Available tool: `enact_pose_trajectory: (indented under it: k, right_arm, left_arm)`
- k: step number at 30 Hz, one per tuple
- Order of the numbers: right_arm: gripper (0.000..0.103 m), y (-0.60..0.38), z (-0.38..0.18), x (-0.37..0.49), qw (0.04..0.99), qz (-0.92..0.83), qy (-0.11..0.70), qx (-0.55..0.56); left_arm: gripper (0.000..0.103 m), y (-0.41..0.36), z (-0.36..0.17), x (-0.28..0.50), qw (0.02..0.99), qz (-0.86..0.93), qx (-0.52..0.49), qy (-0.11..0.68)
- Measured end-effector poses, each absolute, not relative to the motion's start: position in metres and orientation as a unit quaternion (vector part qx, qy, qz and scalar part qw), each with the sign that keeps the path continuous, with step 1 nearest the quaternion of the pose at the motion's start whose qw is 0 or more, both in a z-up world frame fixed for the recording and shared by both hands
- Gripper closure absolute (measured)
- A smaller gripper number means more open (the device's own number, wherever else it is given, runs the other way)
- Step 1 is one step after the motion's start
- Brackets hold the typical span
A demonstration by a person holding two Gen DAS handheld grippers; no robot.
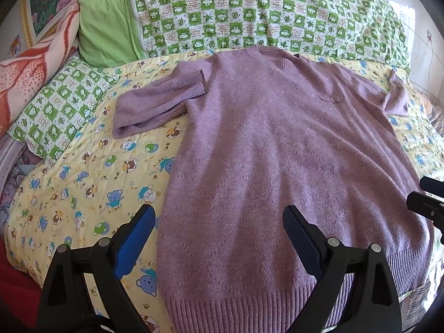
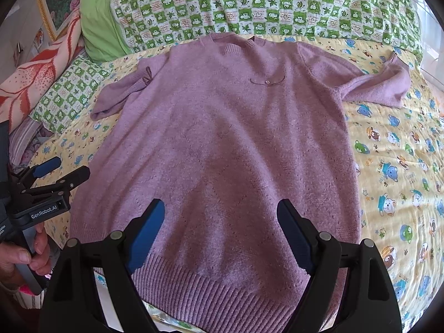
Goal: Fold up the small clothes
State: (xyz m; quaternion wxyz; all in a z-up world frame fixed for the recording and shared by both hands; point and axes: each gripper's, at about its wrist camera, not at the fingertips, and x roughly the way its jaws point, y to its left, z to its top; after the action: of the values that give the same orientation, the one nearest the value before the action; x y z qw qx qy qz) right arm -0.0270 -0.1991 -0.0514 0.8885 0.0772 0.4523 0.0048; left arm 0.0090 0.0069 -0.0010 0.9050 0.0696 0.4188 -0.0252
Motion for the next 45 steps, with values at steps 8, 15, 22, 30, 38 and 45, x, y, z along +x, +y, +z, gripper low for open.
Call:
enact_pose_trajectory:
  k: [8,15,22,30,38,45]
  right_arm:
    - [0.020,-0.195,-0.052,-0.022,0.887,0.006,0.453,0.084]
    - [0.020,-0.200,-0.055,-0.024,0.886,0.002,0.453,0.097]
    - [0.020,-0.222,-0.054,-0.017,0.884,-0.014,0.451,0.124]
    - [0.020,-0.279,-0.039,0.004,0.885,-0.064,0.436,0.150]
    - [0.020,-0.373,-0.019,0.043,0.885,-0.134,0.400,0.199]
    - [0.020,-0.464,0.001,0.092,0.886,-0.190,0.353,0.232]
  left_arm:
    - [0.009,0.007,-0.002,0.012,0.898,-0.020,0.074,0.434]
    - [0.009,0.001,-0.006,0.013,0.898,-0.013,0.095,0.429]
    - [0.009,-0.007,-0.008,0.027,0.899,-0.019,0.096,0.426]
    - [0.009,-0.018,-0.009,0.069,0.890,-0.042,0.066,0.449]
    - [0.009,-0.032,-0.003,0.131,0.880,-0.059,0.040,0.469]
    - [0.009,-0.047,0.006,0.216,0.877,-0.070,0.009,0.475]
